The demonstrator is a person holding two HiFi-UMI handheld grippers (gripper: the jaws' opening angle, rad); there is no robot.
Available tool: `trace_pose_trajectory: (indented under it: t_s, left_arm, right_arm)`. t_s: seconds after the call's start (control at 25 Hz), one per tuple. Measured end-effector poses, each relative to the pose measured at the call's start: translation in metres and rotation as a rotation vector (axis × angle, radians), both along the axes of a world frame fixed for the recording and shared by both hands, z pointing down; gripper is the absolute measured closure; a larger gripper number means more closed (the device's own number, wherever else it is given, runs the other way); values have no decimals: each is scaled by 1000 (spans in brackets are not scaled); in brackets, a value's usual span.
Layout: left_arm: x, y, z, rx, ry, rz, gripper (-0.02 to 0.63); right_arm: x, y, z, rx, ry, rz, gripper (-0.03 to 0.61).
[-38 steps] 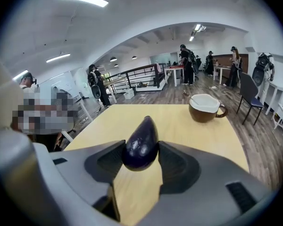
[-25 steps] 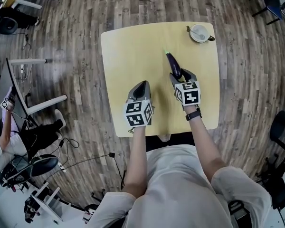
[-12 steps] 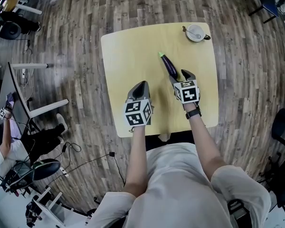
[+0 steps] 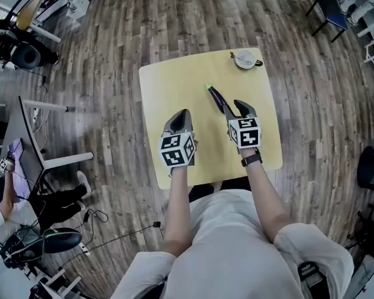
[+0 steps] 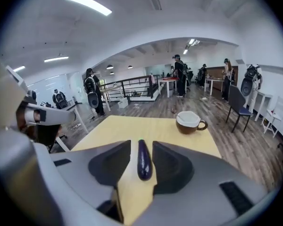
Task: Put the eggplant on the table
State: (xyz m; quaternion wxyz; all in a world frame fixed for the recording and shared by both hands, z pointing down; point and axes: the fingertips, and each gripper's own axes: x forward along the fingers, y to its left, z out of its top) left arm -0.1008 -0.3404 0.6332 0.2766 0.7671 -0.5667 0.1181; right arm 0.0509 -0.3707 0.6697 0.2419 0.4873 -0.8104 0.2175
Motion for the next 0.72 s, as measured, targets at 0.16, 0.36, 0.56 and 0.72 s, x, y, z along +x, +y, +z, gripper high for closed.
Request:
trace_pose_trajectory:
  t_s: [0.16,0.36,0.56,0.72]
  left_arm:
    - [-5,6,-33,68,-5,11,604]
    - [-8,11,-75,160,-5,29,604]
    - [-2,15,-115,250,-6,57,604]
    - [0,24,-145,317,-7,78,604]
  right_arm:
    - [-7,15,-42,79,-28,14,452]
    - [-17,31,-91,180,-40,16,480]
    - [-21,41,-134,270,-50,15,504]
    - [-24,53,-165,335,-74,29,522]
